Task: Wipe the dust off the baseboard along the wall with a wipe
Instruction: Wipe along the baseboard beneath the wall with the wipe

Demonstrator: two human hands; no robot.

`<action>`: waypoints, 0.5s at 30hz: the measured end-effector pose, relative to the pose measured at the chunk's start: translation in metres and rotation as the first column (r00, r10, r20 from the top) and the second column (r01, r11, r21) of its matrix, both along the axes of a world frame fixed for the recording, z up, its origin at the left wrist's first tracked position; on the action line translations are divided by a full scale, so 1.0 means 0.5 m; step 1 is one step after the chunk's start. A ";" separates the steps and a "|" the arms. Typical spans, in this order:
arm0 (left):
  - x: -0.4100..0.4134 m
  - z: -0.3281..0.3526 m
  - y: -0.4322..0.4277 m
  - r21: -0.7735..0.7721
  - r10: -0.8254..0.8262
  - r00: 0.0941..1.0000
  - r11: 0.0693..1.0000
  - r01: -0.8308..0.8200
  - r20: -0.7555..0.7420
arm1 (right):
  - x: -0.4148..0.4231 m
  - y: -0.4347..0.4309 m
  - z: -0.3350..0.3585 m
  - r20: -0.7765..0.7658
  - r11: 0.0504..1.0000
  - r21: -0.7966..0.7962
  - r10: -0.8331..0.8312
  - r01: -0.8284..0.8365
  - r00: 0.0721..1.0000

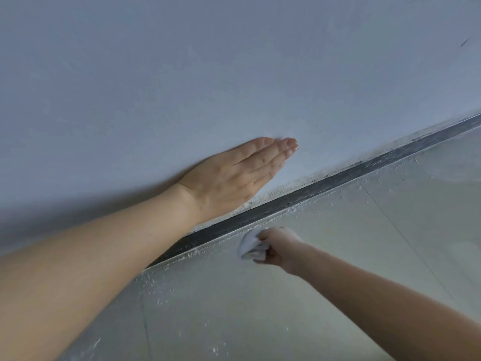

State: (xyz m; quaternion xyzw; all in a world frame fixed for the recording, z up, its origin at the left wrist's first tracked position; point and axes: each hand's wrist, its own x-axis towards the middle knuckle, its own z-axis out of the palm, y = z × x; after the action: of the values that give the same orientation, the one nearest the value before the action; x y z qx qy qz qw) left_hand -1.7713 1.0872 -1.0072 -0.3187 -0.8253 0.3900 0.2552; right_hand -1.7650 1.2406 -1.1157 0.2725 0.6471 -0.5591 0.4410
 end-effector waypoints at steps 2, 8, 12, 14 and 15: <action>0.000 -0.002 0.004 0.009 0.006 1.000 1.000 -0.006 0.001 | 0.011 -0.031 -0.015 0.002 0.997 -0.009 0.071 -0.071 0.997; 0.002 0.011 0.013 0.010 0.071 0.997 0.997 -0.071 0.015 | -0.079 -0.018 -0.012 0.191 0.948 -0.172 -0.233 0.266 0.953; -0.014 0.009 0.049 -0.002 0.127 0.991 0.992 -0.127 0.043 | -0.162 0.079 -0.044 0.097 0.921 -0.154 -0.346 0.358 0.933; -0.030 0.007 0.076 -0.011 0.146 0.988 0.989 -0.145 0.044 | -0.199 0.141 -0.062 0.031 0.883 -0.143 -0.448 0.447 0.894; -0.038 0.006 0.091 -0.021 0.156 0.987 0.988 -0.156 0.042 | -0.219 0.170 -0.065 0.004 0.880 -0.118 -0.462 0.459 0.887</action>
State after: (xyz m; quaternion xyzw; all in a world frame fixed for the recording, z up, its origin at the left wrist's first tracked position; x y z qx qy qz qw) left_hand -1.7905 1.1327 -1.0042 -0.2638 -0.8495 0.4093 0.2031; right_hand -1.8746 1.3258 -1.1481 0.3858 0.5356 -0.6875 0.3026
